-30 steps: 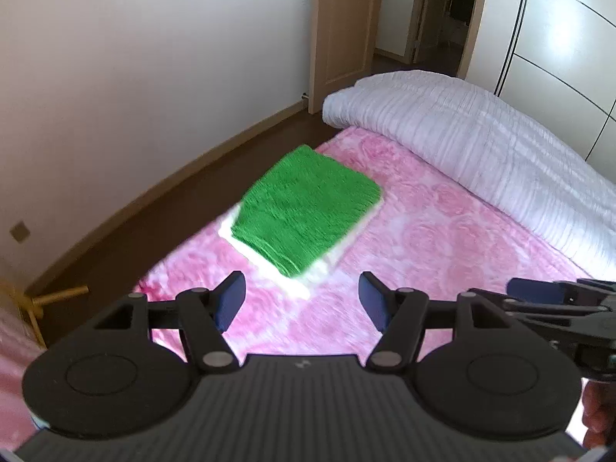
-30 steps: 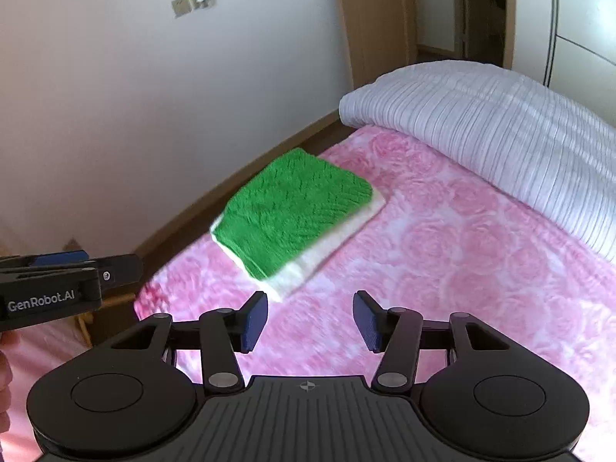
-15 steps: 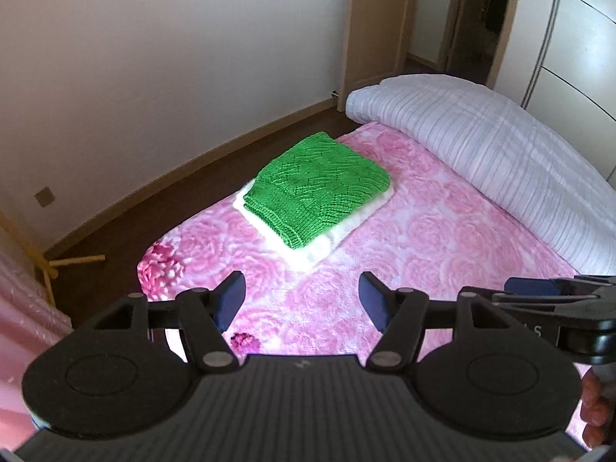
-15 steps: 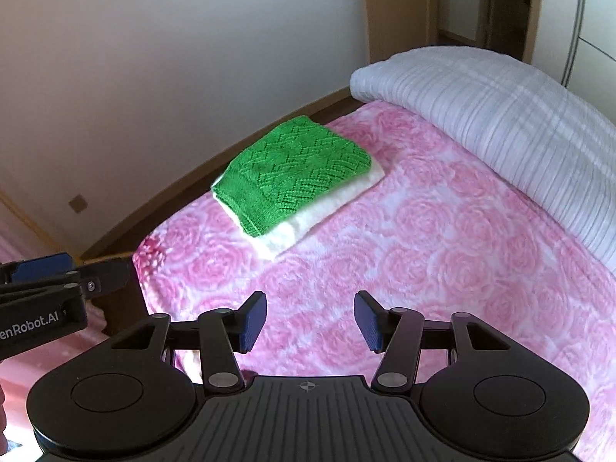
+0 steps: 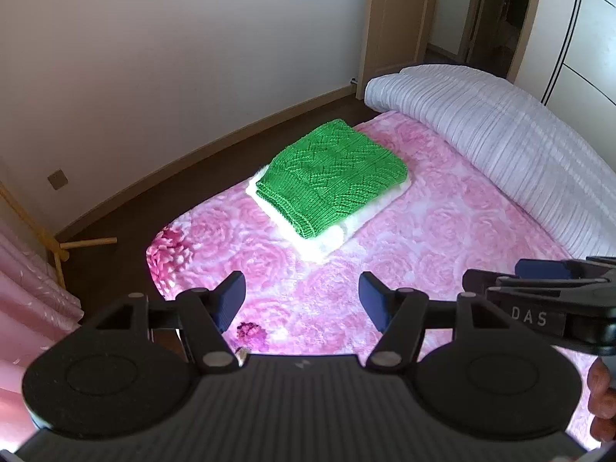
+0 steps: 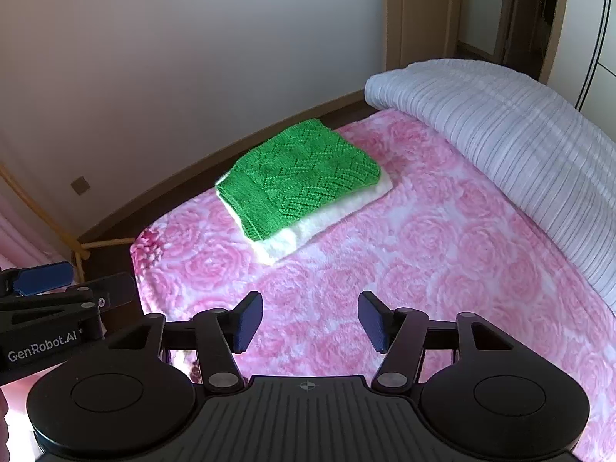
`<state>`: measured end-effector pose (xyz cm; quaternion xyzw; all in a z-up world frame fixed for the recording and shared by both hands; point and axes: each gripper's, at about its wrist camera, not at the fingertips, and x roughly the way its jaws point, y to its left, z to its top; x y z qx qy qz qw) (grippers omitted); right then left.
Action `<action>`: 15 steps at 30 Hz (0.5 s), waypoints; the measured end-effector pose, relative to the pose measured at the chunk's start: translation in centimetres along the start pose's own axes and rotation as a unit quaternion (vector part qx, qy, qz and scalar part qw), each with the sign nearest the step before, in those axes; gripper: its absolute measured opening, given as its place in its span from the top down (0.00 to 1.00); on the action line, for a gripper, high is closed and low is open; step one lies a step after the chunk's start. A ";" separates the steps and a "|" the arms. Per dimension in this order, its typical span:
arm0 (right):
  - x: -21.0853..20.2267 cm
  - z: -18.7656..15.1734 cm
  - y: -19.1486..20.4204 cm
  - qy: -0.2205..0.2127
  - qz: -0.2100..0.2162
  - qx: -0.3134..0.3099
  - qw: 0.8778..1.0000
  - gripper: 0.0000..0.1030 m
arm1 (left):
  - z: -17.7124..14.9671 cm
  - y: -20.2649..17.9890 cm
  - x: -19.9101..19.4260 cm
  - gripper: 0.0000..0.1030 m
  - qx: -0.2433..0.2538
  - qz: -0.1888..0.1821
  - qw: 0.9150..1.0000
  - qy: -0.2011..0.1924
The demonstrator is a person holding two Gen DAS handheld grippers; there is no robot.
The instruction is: Fold clothes
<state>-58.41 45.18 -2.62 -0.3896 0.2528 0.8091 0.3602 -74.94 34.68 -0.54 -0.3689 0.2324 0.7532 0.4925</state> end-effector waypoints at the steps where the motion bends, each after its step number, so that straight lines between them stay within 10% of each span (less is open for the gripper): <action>1: 0.2 0.1 0.0 0.005 -0.002 -0.001 1.000 0.42 | 0.1 0.0 0.2 0.40 0.000 0.000 1.000 0.002; 15: 3.6 1.2 -1.7 0.053 -0.030 0.003 0.998 0.42 | 1.2 -1.3 3.4 0.40 0.008 0.000 0.999 0.034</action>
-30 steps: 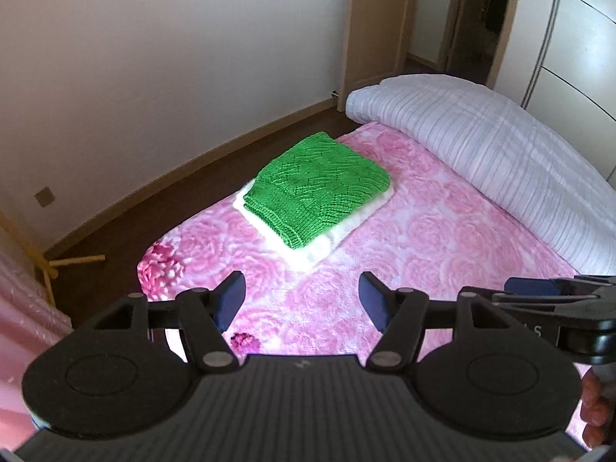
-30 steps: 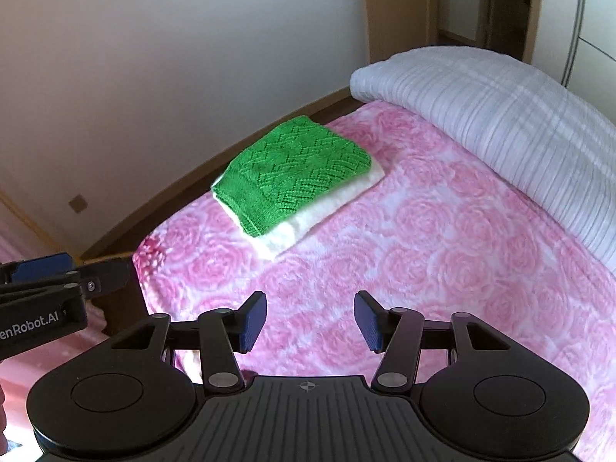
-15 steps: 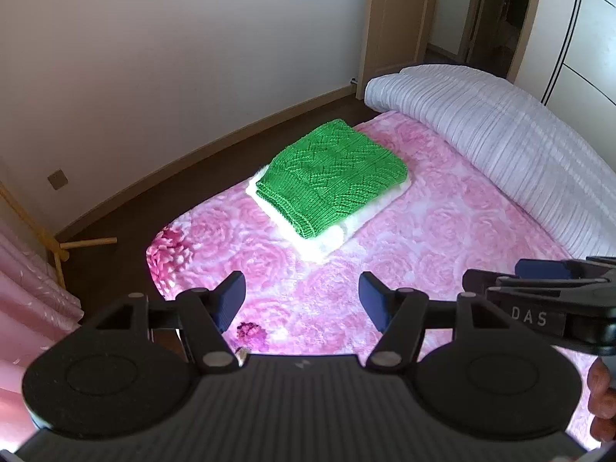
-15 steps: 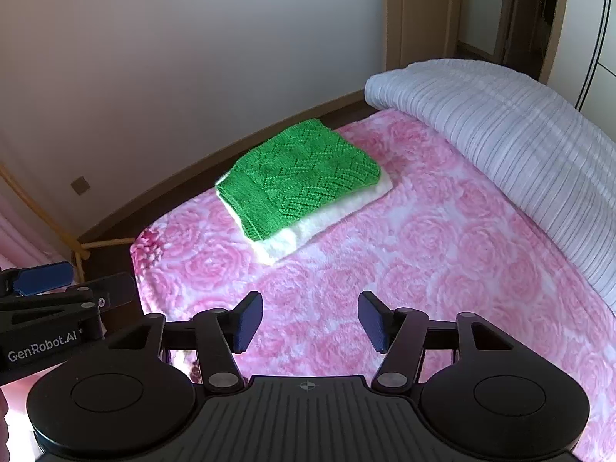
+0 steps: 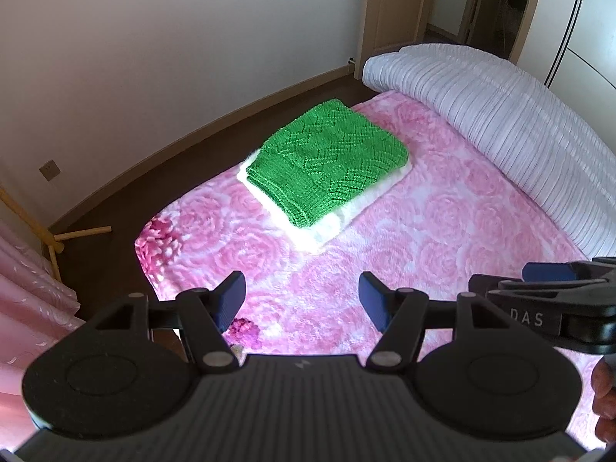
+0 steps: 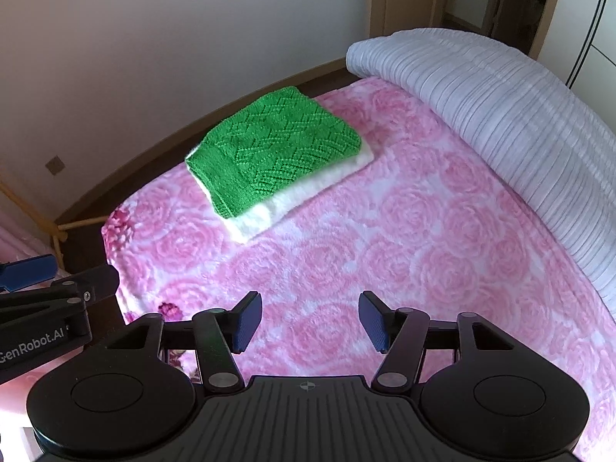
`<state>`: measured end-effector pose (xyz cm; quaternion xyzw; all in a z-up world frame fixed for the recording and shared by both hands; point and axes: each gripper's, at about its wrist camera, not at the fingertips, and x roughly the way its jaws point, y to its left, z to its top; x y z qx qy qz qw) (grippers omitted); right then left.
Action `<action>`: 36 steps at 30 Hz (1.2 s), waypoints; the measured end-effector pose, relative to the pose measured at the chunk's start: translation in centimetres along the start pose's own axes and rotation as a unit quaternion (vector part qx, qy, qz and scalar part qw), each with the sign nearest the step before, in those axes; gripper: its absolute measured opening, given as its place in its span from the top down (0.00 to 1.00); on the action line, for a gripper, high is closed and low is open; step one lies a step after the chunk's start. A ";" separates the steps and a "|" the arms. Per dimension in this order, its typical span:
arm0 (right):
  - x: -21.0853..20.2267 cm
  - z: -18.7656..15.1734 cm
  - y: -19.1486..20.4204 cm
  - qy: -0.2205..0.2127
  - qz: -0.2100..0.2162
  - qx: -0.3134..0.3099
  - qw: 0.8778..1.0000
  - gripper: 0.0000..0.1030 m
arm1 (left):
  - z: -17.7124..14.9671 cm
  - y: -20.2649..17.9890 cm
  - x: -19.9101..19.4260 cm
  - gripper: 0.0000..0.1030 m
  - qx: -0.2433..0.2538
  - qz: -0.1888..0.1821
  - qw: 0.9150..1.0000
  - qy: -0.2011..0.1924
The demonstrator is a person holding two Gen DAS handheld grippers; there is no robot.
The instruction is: Fold clothes
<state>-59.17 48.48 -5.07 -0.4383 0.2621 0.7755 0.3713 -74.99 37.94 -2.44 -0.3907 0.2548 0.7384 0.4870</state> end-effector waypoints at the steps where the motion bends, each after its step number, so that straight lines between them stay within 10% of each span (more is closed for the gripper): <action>1: 0.2 0.1 -0.1 0.001 0.001 0.000 1.000 0.42 | 0.1 -0.2 0.2 0.40 0.001 0.000 1.000 0.002; 36: 5.8 4.4 -3.6 0.026 0.008 0.020 0.999 0.42 | 4.0 -3.2 6.4 0.40 0.013 0.006 0.999 0.040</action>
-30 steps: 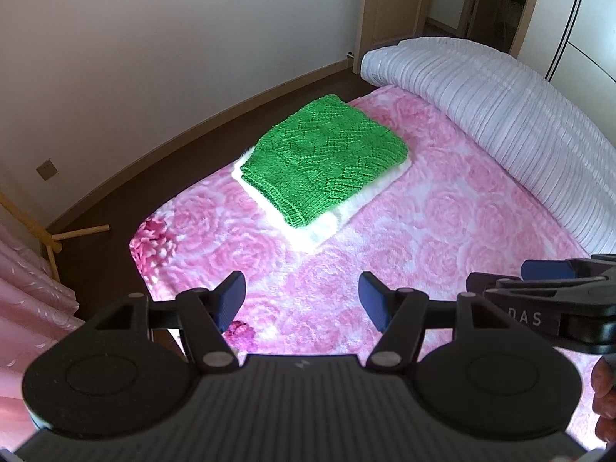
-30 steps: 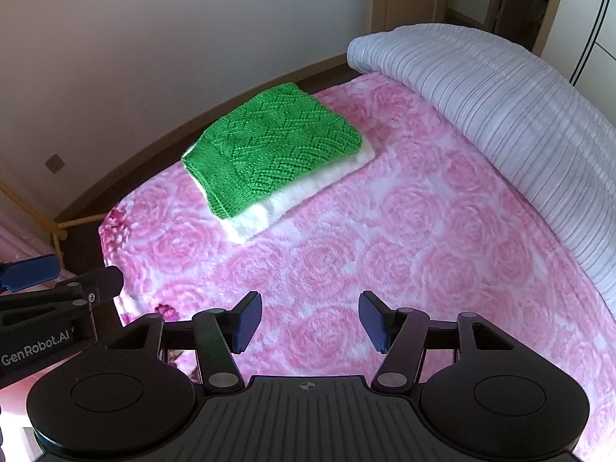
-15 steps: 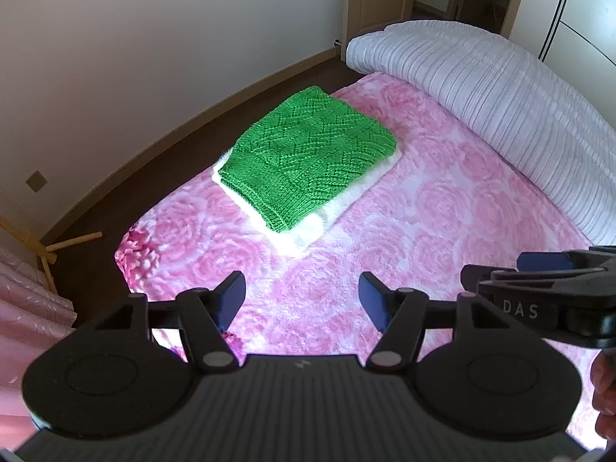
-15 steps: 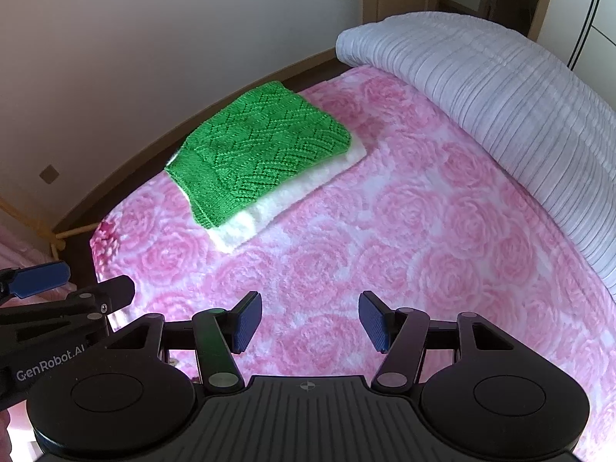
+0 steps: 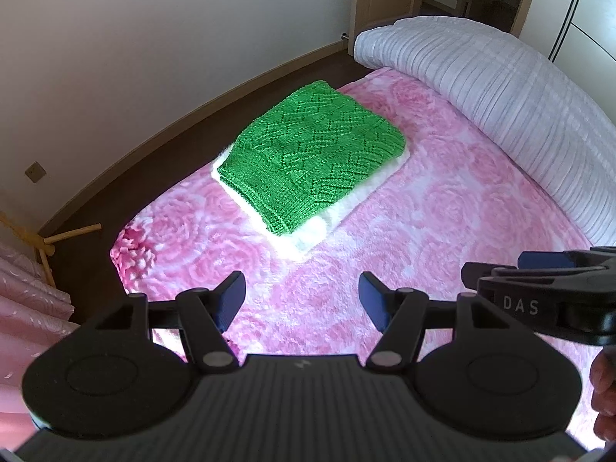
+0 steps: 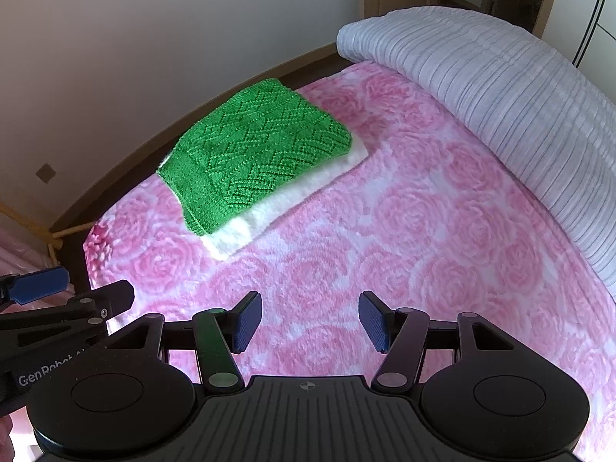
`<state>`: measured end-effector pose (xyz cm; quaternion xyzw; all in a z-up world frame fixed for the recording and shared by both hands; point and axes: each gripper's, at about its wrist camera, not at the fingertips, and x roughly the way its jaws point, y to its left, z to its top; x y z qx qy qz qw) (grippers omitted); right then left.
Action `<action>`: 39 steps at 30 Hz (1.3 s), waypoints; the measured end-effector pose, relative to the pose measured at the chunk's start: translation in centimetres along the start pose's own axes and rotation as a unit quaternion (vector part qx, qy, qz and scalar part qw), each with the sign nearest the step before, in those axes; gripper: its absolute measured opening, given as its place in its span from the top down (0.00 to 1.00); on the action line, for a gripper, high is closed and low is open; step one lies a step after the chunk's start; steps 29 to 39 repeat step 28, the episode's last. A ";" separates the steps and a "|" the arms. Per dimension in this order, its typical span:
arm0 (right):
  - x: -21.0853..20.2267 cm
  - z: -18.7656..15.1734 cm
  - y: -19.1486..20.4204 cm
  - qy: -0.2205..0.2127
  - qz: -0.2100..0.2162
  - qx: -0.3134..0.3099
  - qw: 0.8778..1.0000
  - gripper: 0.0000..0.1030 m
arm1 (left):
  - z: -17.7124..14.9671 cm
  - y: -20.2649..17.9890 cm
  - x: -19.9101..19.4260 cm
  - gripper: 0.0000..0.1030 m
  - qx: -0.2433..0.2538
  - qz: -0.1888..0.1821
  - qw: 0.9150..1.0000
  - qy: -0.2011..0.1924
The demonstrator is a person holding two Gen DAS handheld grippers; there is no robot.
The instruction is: Fold clothes
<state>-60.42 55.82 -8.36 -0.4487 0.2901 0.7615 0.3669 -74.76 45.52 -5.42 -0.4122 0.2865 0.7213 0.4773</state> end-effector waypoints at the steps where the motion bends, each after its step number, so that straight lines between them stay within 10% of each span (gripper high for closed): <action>1: 0.2 0.1 0.0 0.000 0.000 0.000 1.000 0.42 | 0.1 0.1 0.2 0.40 -0.001 -0.001 1.000 0.000; 39: 0.7 0.8 1.6 -0.004 -0.006 0.006 1.000 0.42 | 1.0 1.7 0.0 0.40 0.001 0.011 0.999 -0.031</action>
